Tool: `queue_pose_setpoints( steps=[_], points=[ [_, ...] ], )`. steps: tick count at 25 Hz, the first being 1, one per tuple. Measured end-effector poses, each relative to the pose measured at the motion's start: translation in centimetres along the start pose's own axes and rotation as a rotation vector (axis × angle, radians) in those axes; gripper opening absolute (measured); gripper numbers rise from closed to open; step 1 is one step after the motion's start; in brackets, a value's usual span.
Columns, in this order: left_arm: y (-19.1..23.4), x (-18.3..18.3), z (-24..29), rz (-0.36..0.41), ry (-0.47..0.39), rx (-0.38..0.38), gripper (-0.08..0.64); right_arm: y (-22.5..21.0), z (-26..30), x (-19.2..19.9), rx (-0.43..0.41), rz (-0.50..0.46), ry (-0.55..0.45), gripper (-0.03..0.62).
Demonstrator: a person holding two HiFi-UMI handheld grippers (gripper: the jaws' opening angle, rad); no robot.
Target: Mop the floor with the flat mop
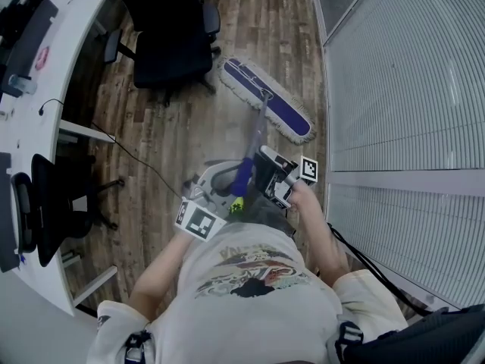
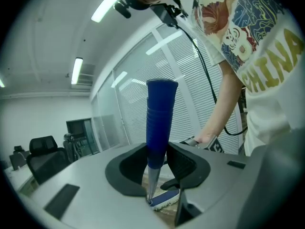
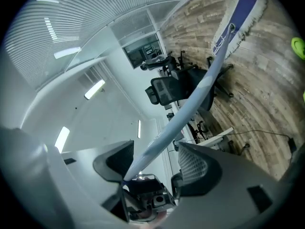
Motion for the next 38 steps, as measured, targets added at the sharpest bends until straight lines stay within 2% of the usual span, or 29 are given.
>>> queue_pose_setpoints(
  steps=[2,6,9,12,18,24,28,32,36,38],
  points=[
    [0.1,-0.2,0.1,0.004,-0.003,0.004,0.129,-0.3,-0.8,-0.3,0.012,-0.004,-0.039,0.270],
    [-1.2,-0.8,1.4,0.037,-0.012,0.071,0.129,-1.2,-0.9,-1.5,0.023,0.013,-0.131,0.270],
    [-2.1,-1.1,2.4,0.033,-0.017,0.090,0.129,-1.5,-0.6,-2.0,0.010,0.052,-0.145,0.281],
    [-3.4,-1.3,3.4,0.056,-0.012,0.160,0.129,-1.0,0.4,-2.7,-0.029,0.083,-0.118,0.281],
    [-2.7,-1.5,4.2,0.039,0.011,0.068,0.129,-0.6,1.9,-3.4,-0.063,0.105,-0.071,0.262],
    [-2.7,-1.6,4.6,0.046,0.020,0.052,0.129,-0.5,0.8,-3.8,-0.053,0.153,0.006,0.264],
    [-3.2,-1.5,4.2,0.049,0.035,0.056,0.129,-1.6,-0.2,-4.5,0.010,0.130,-0.052,0.252],
    [-4.4,-1.4,4.0,0.004,0.058,0.085,0.129,-1.7,-1.3,-4.3,0.128,0.126,-0.074,0.220],
    [-5.5,-1.2,4.8,-0.038,0.035,0.163,0.124,-1.1,-2.9,-5.5,0.255,0.049,-0.002,0.219],
    [-5.7,-1.4,5.0,-0.042,0.004,0.178,0.121,-0.5,-3.0,-5.7,0.290,0.020,0.032,0.218]
  ],
)
Point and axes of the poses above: the fingertips, and each gripper's own axes: z forward along the fingers, y to its left, x out of its underside, the point moved 8 cm from there along -z, backward along the fingers, and after that the axes turned 10 degrees about -y, right-handed, at the moved point
